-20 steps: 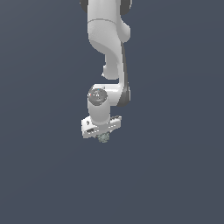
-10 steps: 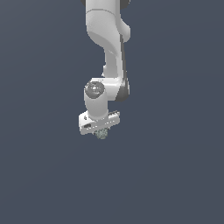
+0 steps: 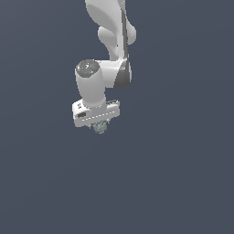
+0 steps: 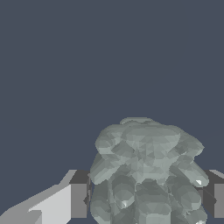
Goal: Pick up the object and move it to a goal position.
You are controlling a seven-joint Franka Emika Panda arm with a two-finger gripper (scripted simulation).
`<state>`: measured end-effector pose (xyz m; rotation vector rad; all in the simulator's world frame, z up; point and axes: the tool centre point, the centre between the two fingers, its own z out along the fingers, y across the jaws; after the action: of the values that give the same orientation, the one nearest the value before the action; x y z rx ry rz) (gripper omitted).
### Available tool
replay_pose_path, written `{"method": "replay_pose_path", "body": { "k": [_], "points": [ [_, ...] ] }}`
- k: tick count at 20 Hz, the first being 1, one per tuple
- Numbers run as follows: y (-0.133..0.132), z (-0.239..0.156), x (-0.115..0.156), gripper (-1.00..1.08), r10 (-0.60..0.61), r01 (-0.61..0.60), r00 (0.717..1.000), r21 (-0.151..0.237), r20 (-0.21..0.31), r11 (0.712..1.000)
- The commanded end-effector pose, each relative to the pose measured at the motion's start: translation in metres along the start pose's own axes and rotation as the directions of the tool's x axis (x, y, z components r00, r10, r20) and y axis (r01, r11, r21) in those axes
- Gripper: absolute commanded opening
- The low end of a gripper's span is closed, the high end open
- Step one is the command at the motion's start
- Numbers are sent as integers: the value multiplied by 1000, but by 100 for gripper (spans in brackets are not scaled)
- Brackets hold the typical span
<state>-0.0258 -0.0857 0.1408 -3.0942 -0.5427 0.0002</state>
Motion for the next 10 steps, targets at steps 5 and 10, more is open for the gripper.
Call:
{"method": "replay_pose_path", "body": {
  "k": [5,10],
  "points": [
    [15,-69,-30,-100,0,0,1000,1,-1,1000],
    [27,-126,-54,-100,0,0,1000,2,-2,1000]
  ]
}}
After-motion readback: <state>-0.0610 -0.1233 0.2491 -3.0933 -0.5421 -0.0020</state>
